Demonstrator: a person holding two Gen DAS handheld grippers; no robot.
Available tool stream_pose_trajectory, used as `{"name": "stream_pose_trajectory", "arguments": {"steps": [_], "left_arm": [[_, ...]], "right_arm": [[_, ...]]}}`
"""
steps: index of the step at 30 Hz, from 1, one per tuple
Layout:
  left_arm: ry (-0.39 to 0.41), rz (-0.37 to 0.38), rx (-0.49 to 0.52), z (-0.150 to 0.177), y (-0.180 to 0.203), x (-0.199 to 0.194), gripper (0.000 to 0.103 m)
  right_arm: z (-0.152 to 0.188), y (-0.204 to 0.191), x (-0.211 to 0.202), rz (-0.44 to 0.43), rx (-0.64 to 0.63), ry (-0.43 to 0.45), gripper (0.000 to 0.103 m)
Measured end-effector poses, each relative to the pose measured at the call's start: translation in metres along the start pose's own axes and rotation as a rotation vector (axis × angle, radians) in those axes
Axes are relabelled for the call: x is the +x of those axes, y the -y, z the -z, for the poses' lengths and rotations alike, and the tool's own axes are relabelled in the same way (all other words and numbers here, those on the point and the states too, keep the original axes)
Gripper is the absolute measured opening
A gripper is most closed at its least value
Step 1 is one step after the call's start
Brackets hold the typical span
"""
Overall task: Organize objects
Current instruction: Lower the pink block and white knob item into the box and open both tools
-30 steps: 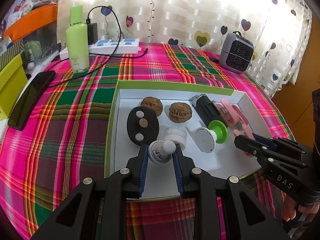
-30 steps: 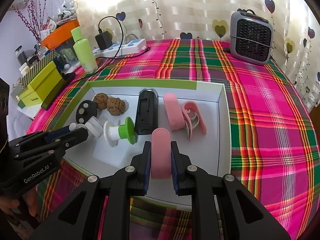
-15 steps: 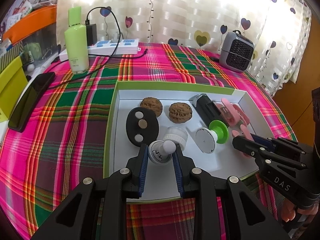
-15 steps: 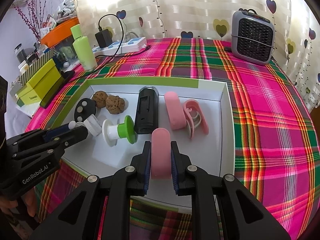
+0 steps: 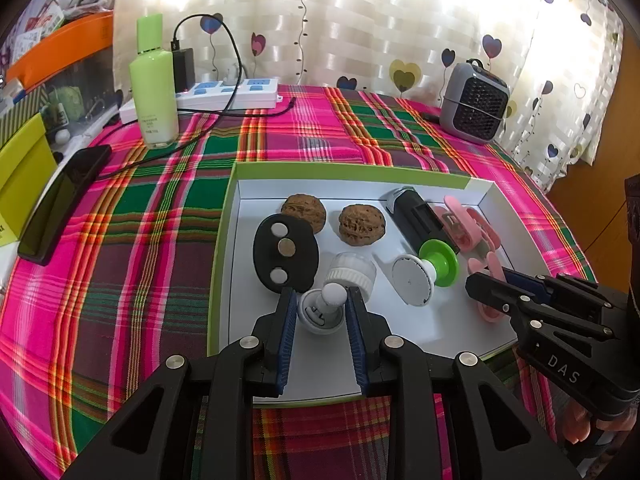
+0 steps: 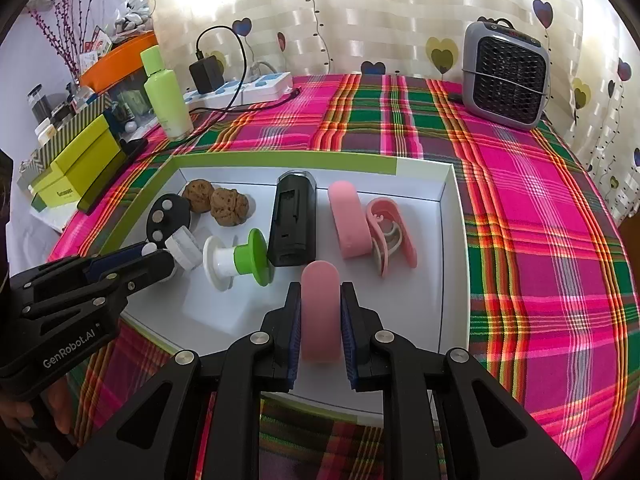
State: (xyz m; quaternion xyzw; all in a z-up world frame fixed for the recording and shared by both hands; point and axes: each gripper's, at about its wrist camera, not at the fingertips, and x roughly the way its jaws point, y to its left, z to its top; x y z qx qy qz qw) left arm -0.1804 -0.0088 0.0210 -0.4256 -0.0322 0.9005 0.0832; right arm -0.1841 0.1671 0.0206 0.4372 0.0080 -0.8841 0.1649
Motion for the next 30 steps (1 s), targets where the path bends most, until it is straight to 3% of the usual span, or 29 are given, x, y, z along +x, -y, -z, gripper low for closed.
{"name": "stream_pose_trajectory", "arguments": {"steps": [10, 19, 30], "left_arm": [[0.002, -0.003, -0.003, 0.0, 0.0, -0.001, 0.031], [0.013, -0.004, -0.013, 0.0, -0.002, -0.007, 0.036], [0.046, -0.014, 0.005, 0.01, 0.005, -0.026, 0.042]], "right_arm": [[0.001, 0.0, -0.001, -0.002, 0.001, 0.004, 0.02], [0.002, -0.005, -0.007, 0.001, -0.004, 0.02, 0.04], [0.009, -0.01, -0.024, 0.006, 0.007, 0.054, 0.041]]}}
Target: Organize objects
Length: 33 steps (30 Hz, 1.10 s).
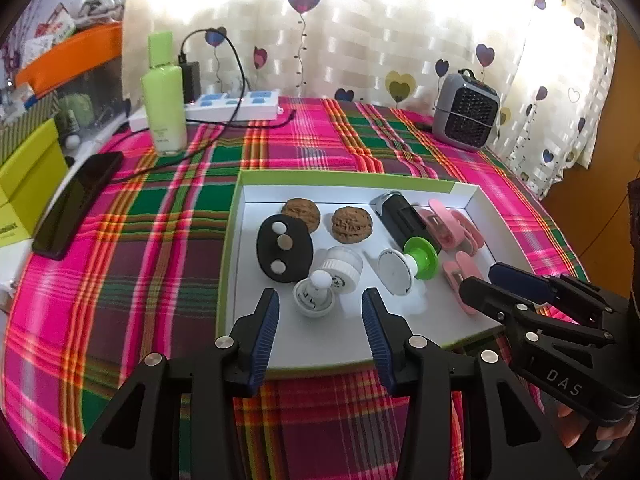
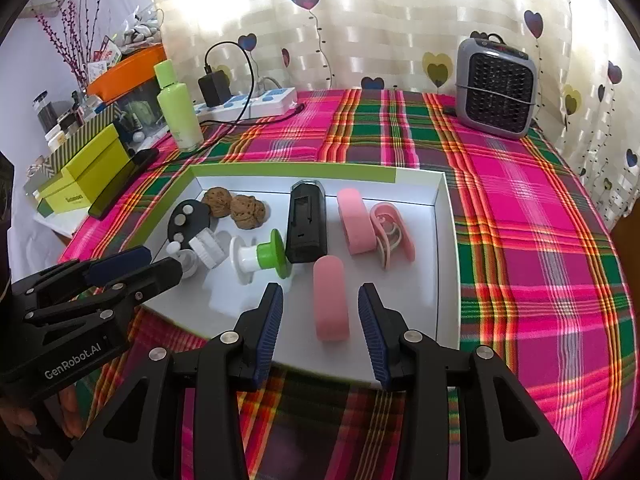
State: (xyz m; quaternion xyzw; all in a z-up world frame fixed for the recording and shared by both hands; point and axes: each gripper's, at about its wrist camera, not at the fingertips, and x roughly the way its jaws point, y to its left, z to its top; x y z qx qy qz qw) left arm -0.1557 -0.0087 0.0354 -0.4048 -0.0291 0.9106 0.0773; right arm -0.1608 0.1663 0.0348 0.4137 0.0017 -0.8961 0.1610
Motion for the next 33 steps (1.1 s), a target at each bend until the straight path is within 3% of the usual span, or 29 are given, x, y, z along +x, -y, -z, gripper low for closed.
{"name": "stream_pose_trajectory", "arguments": {"steps": [16, 19, 33], "left_arm": [[0.04, 0.004, 0.001, 0.026, 0.007, -0.04, 0.045], [0.042, 0.007, 0.003, 0.032, 0.009, -0.044, 0.045], [-0.029, -0.005, 0.022, 0.06, 0.019, -0.032, 0.047]], "right_arm": [[0.025, -0.017, -0.039, 0.017, -0.015, 0.055, 0.042], [0.031, -0.018, -0.042, 0.019, -0.012, 0.05, 0.046], [0.059, -0.013, -0.035, 0.072, 0.025, -0.015, 0.05]]}}
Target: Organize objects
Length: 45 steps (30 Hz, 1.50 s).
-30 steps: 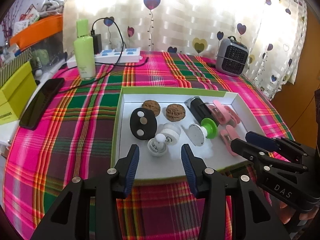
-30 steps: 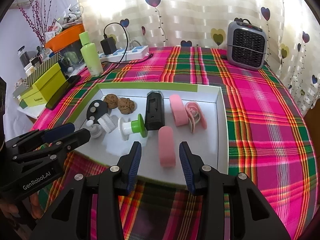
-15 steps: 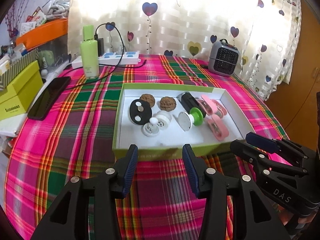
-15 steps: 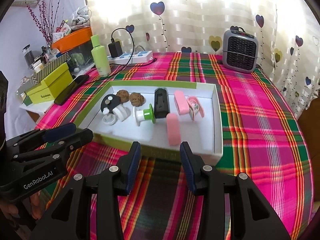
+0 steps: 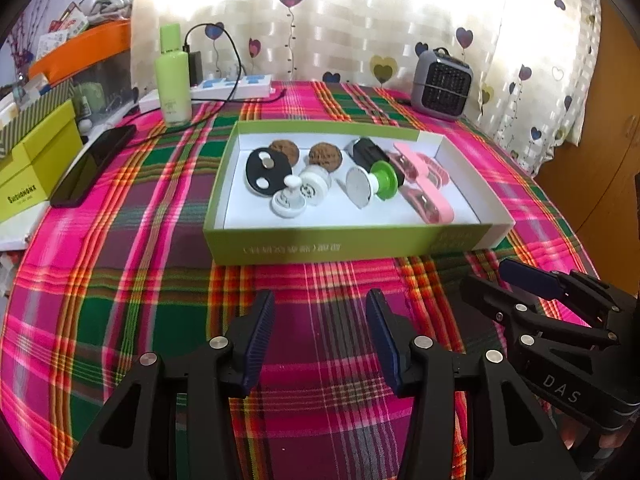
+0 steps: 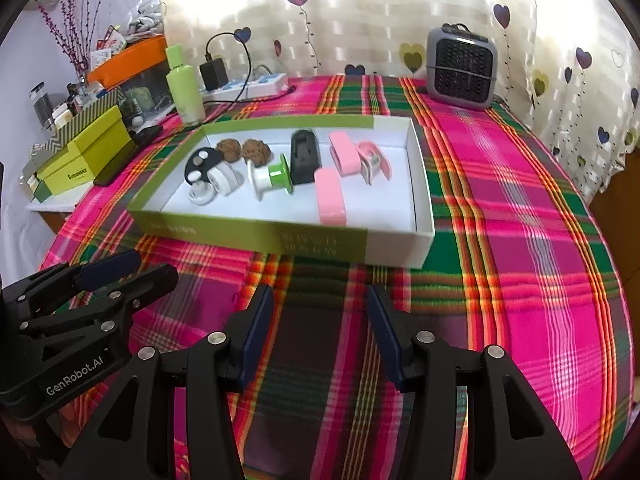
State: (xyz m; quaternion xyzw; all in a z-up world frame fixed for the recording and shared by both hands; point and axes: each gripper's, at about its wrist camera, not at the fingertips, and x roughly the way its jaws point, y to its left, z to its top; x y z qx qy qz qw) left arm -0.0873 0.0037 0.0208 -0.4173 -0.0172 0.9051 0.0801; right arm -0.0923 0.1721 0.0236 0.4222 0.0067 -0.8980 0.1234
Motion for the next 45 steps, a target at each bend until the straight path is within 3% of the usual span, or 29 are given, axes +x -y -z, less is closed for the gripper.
{"name": "stream_pose_trajectory", "arguments": {"steps": [16, 21, 45], "left_arm": [[-0.024, -0.046, 0.027, 0.003, 0.005, 0.013, 0.051], [-0.025, -0.067, 0.039, 0.001, 0.009, 0.016, 0.052], [-0.022, -0.055, 0.027, 0.001, 0.007, 0.015, 0.053]], "right_arm": [[0.002, 0.006, 0.011, 0.08, 0.006, -0.025, 0.051], [0.001, 0.004, 0.014, 0.114, -0.008, -0.036, 0.063], [0.0, 0.008, 0.014, 0.127, 0.009, -0.042, 0.07]]}}
